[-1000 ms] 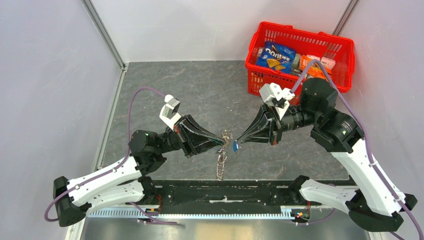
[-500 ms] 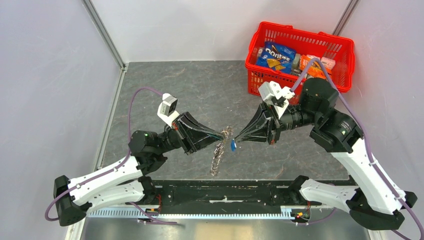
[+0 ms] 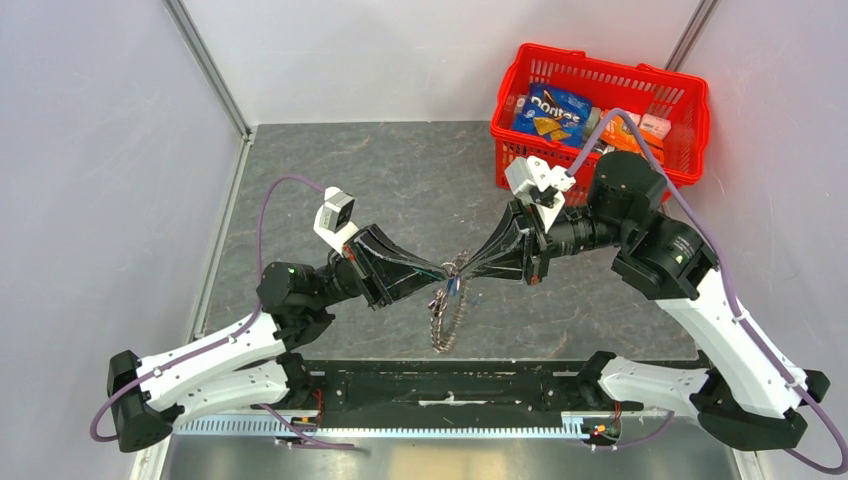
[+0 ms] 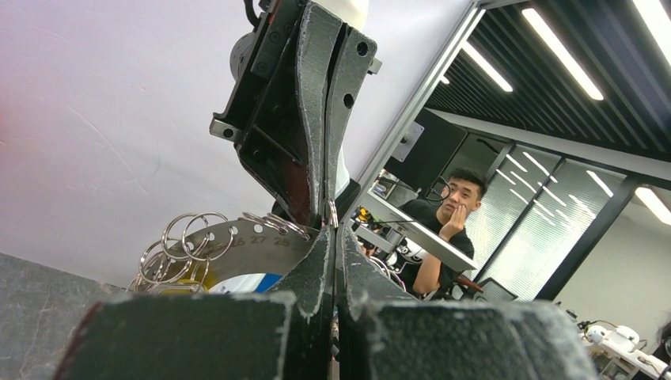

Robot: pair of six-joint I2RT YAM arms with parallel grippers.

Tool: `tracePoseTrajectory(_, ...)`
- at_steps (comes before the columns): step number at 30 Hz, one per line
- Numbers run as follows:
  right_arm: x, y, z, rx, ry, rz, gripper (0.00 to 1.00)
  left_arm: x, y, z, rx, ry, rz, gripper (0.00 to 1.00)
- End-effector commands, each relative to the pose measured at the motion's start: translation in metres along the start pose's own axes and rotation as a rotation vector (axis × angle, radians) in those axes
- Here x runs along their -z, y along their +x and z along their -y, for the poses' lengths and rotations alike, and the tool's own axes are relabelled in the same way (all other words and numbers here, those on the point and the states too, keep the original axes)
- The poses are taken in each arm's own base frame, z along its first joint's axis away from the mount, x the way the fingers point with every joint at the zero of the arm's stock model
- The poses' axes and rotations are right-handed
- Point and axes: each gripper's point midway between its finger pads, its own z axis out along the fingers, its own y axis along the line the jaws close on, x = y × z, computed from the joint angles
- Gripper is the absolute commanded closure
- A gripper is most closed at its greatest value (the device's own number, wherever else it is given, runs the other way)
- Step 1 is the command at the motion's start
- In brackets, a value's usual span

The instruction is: Put the keys on the keyring

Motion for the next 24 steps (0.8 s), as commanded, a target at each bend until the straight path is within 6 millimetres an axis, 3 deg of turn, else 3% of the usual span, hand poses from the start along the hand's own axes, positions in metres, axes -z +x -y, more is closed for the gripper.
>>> tracePoseTrajectory(1,0.002,-0.021,-0.004,0.067,0.018,0.048,1.00,-0.001,-0.017,0.019,0.001,0.060,0.067,0.98)
tracePoseTrajectory(12,0.001,-0.026,-0.009,0.087,0.005,0.049,1.00,0.000,-0.017,0.019,0.006,0.060,0.072,0.98)
tracePoseTrajectory(24,-0.001,-0.013,-0.012,0.087,0.012,0.009,1.00,0.000,-0.019,0.021,0.004,0.067,0.081,0.98)
